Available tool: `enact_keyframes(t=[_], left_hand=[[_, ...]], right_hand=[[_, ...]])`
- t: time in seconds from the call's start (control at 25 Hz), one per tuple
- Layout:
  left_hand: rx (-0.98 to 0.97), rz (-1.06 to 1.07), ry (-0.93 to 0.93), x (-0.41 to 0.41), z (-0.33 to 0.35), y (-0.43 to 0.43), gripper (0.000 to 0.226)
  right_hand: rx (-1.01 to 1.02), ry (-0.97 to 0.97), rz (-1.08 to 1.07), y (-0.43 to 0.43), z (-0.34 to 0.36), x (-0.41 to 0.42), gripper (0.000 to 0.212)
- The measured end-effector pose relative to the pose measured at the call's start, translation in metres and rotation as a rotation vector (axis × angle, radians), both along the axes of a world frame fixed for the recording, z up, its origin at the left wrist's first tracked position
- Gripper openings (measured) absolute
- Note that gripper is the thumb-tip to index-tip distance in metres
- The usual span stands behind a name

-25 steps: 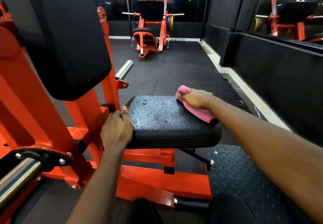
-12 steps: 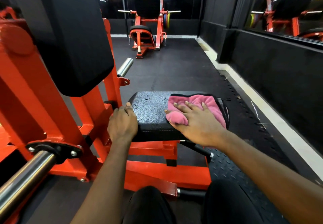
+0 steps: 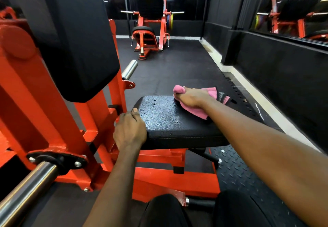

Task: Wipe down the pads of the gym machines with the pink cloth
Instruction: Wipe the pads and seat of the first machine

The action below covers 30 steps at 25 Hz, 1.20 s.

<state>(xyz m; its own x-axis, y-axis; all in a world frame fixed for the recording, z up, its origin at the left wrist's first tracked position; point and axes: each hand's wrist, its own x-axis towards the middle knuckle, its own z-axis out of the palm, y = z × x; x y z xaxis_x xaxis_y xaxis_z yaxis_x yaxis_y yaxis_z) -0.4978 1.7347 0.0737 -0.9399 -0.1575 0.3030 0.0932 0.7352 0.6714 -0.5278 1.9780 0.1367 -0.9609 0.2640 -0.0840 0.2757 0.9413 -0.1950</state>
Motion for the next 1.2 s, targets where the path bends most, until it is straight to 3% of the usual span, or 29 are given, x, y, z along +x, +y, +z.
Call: enact_keyframes(t=[0.08,0.28,0.48,0.64,0.72,0.88,1.04,1.2], left_hand=[[0.020,-0.002,-0.007,0.001,0.001,-0.001,0.053],[0.074,-0.023,-0.029,0.005,0.004,-0.003,0.051],[0.101,-0.030,-0.021,0.006,0.004,-0.003,0.050],[0.092,-0.036,-0.008,0.007,0.003,-0.004,0.049],[0.083,-0.039,-0.002,0.009,0.004,-0.003,0.048],[0.063,-0.043,0.012,0.007,0.002,-0.003,0.048],[0.039,-0.019,0.036,0.003,-0.002,-0.002,0.047],[0.044,0.011,0.025,0.003,0.002,0.001,0.048]], right_hand=[[0.028,0.047,0.065,-0.014,-0.003,0.023,0.073],[0.003,0.120,0.277,-0.060,0.005,0.104,0.038],[0.118,0.230,0.270,-0.056,-0.012,0.148,0.064],[-0.081,0.284,-0.002,0.010,-0.005,0.127,0.045],[-0.216,0.242,-0.127,0.038,0.001,0.108,0.050],[0.009,0.210,0.039,0.024,-0.011,0.126,0.060],[0.044,0.185,0.184,0.032,-0.005,0.109,0.061],[0.147,0.000,0.026,0.014,0.006,0.034,0.075]])
